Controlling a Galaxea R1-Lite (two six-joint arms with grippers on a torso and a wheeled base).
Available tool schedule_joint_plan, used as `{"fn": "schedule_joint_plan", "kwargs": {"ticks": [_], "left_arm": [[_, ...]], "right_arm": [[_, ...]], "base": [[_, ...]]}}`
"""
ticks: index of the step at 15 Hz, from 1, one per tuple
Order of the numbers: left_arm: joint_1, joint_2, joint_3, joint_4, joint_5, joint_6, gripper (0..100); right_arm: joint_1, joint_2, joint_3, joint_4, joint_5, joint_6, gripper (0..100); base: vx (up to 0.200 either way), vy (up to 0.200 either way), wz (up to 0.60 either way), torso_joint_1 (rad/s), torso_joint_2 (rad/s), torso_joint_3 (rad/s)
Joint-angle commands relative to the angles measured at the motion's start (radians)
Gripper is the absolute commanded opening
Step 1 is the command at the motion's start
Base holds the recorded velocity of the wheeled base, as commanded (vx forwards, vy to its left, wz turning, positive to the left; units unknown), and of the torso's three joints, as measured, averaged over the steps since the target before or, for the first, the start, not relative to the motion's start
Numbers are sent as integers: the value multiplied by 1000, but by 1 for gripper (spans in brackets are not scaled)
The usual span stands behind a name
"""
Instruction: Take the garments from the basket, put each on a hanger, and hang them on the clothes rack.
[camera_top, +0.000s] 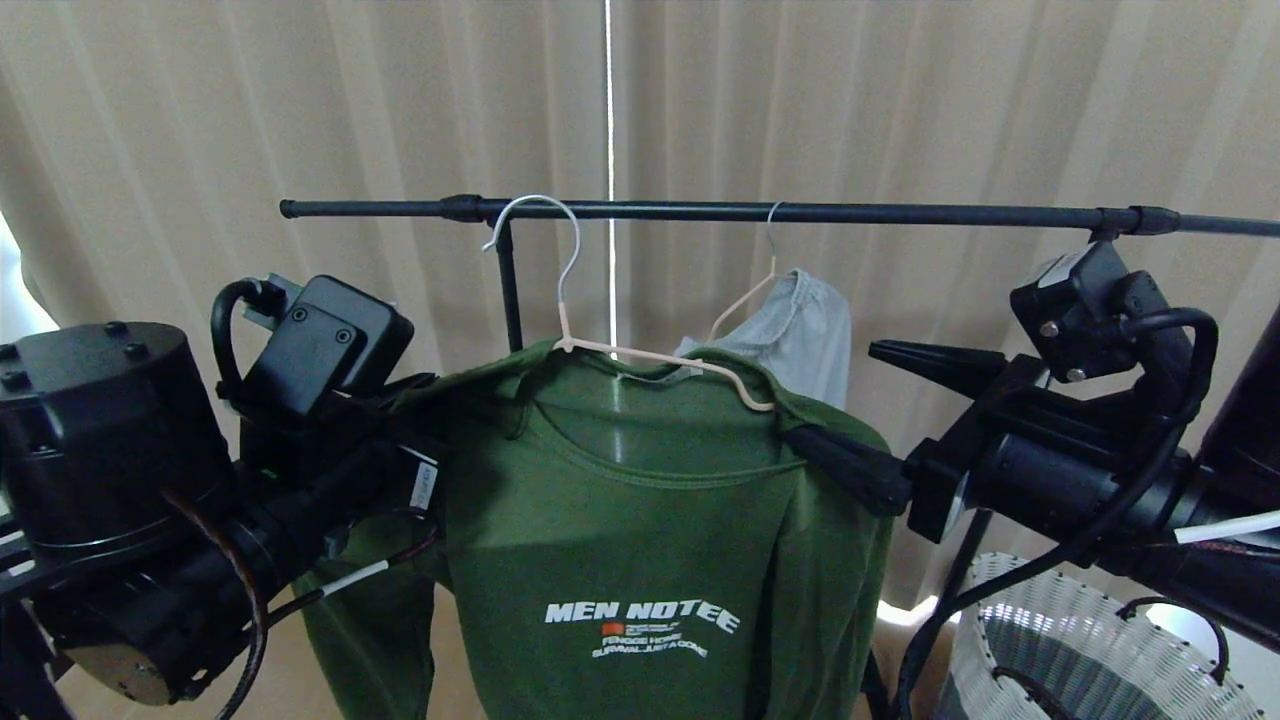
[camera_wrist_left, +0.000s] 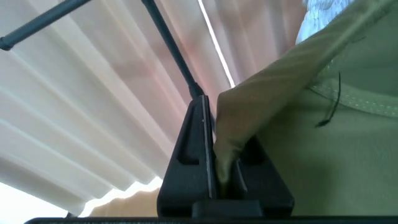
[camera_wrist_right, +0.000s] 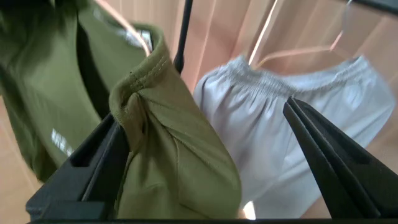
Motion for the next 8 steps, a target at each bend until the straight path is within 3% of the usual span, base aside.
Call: {"fn": "schedule_joint_plan", "kwargs": {"ticks": [1, 4, 8], "left_arm": [[-6, 8, 1, -7, -1, -10, 0], [14, 8, -14, -7, 58, -27, 0], [11, 7, -5, -7, 62, -48, 0]], "right_arm": [[7, 33, -24, 7, 0, -15, 100], [7, 29, -17, 26, 0, -44, 100], [7, 33, -21, 28, 2, -48, 100]], "base": [[0, 0, 0, 0, 0, 0], [0, 0, 0, 0, 0, 0], [0, 0, 0, 0, 0, 0]]}}
